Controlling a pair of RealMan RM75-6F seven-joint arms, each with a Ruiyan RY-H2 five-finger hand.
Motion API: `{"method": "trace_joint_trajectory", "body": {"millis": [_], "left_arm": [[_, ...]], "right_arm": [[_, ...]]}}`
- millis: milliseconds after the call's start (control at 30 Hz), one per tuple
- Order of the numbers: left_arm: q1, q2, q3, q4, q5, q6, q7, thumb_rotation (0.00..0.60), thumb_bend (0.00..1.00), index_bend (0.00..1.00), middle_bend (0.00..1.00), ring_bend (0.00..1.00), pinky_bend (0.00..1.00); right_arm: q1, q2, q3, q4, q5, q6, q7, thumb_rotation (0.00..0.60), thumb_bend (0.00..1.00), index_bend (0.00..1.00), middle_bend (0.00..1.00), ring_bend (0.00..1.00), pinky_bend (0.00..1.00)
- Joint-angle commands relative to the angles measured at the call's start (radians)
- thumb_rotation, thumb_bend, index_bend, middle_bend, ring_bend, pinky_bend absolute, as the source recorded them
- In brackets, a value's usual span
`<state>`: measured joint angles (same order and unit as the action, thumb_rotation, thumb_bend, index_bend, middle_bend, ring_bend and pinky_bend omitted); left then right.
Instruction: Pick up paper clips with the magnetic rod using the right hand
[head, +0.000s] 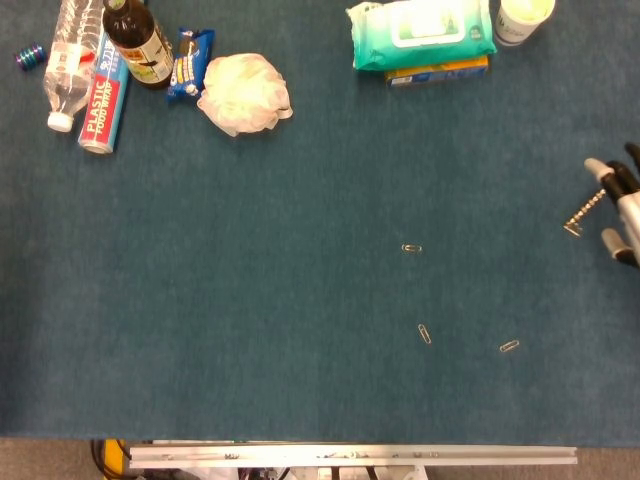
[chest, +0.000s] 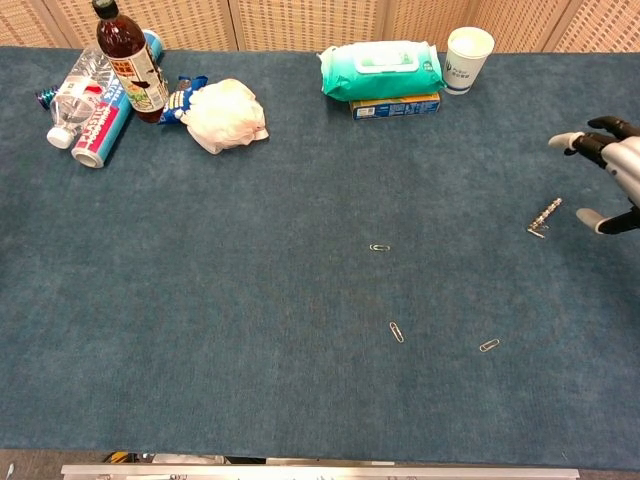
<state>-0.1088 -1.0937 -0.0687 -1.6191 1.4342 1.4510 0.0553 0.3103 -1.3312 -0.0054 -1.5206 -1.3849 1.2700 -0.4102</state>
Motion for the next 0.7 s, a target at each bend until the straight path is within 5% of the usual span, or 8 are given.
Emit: {"method": "trace_joint_trajectory", "body": {"millis": [33,300,700], "left_arm": [[-0.005,-0.002,0.000,0.003,0.001,-0.007,0.002,0.600,0.26,0.37,0.33,0.29,0.54],[-0.031,-0.005,0.000,0.002,0.006,-0.043,0.017,0.600,0.26,0.37,0.33,0.29,0.54],[-0.063,-0.012,0.001,0.008,0.016,-0.080,0.017,0.600,0.26,0.37,0.33,0.29,0.54]], "right_arm": [[-0.051,0.052,-0.013,-0.032,-0.063,0.095,0.051,0.600,0.26,0.16,0.26,0.07,0.27],[-0.157,0.152,-0.019,-0.136,-0.082,0.248,0.052,0.600,0.26,0.18,0.26,0.07,0.27],[-0.264,0.145,-0.002,-0.040,-0.078,0.350,0.262,0.600,0.25,0.22,0.26,0.07,0.27]]}}
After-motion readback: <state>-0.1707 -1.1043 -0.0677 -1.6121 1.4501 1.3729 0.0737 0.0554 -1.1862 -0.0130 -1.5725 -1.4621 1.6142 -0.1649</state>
